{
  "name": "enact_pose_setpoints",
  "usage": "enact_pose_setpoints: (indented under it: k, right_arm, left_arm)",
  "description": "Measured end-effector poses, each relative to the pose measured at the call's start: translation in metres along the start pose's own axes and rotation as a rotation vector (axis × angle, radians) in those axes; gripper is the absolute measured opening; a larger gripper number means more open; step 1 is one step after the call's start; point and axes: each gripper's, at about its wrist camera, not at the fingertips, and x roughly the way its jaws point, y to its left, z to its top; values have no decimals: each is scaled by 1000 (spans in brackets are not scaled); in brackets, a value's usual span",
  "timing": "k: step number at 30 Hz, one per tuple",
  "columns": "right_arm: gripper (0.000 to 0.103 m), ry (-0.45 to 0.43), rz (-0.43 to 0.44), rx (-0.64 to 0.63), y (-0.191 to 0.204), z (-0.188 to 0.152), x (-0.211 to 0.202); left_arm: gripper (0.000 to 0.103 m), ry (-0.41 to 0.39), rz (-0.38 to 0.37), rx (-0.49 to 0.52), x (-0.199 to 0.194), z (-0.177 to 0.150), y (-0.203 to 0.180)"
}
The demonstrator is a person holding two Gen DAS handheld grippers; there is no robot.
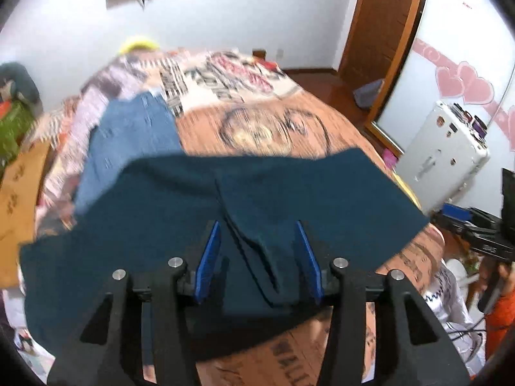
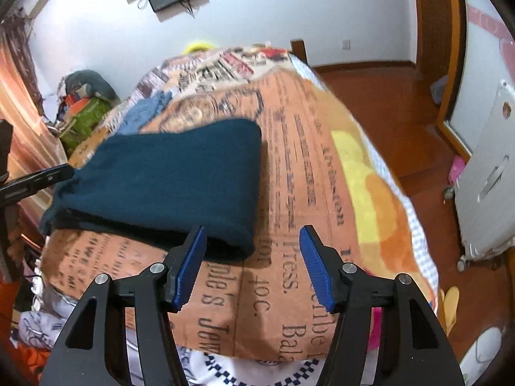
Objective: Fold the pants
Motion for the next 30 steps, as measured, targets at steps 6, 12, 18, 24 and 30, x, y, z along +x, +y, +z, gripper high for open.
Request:
enact_pose_setpoints:
  k: [6,12,18,24,30]
  right_arm:
    - [56,-68,5,-46,18,27,5]
    - [56,-26,71,-83,40,35,50]
    - [58,118,109,-74,43,19,99]
    - [58,136,92,-53,43,22,91]
    - [58,75,90,-92,64,34,67]
  left_arm:
    - [46,2,-34,-4,17,30,8]
    - [34,97,-99,31,60,33,-4]
    - [34,155,-114,2,96,22,5]
    - [34,142,-70,65,94,22,-4]
    - [41,51,-68,-36,43,26,26]
